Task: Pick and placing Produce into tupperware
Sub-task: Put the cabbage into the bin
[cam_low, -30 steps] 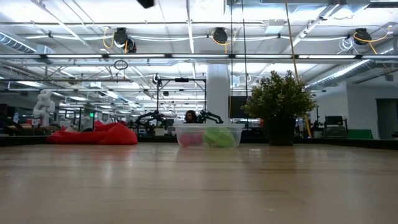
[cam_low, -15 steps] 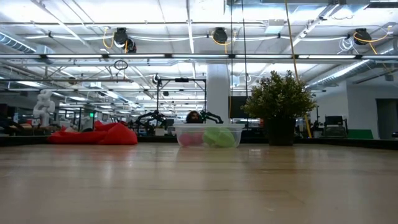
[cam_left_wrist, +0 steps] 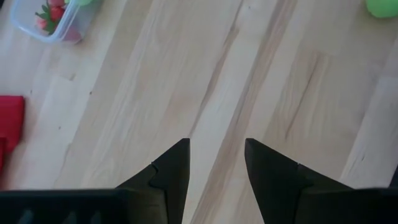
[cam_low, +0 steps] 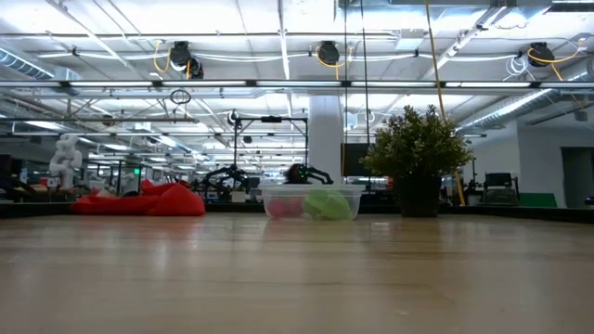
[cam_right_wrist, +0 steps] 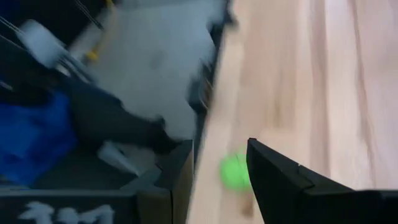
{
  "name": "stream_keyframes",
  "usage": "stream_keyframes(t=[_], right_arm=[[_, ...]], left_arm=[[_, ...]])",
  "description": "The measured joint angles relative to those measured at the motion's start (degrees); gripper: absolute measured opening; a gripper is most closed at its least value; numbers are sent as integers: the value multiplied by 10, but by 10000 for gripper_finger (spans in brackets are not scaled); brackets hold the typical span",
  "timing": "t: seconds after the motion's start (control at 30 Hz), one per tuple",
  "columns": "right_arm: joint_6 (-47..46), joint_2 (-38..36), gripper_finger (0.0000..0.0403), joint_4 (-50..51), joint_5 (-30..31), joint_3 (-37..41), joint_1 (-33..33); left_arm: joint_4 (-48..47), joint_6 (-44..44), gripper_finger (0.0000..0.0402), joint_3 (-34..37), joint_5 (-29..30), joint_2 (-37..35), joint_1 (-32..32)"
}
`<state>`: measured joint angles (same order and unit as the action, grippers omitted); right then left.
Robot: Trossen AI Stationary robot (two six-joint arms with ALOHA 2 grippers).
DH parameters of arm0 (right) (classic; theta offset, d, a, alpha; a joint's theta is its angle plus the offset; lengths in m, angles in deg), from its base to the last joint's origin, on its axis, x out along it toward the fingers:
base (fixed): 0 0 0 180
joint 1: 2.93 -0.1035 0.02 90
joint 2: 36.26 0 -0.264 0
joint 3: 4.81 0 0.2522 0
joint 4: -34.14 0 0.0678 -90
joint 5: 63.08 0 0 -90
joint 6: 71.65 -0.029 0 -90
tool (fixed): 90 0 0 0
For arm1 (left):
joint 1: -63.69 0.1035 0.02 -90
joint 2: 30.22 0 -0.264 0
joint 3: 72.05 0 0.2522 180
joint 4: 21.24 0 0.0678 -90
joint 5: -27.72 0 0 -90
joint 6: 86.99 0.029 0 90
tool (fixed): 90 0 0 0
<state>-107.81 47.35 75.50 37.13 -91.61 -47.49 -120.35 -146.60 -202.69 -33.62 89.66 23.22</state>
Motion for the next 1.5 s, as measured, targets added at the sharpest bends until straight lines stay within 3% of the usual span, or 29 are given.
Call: stream_keyframes(t=[0.43,0.6,1.33,1.5], right_arm=[[-89,171,137,152,-35,-135,-14],[-135,211,137,227,-44,-148,-10],[-162,222,137,192,-45,-149,9],[-176,222,137,171,-94,-149,17]], left_arm=[[-16,-24,159,0,-1,0,-5],[-15,-24,159,0,0,0,-7],[-14,-27,159,0,19,0,-33],[-14,-27,159,0,19,0,-33]])
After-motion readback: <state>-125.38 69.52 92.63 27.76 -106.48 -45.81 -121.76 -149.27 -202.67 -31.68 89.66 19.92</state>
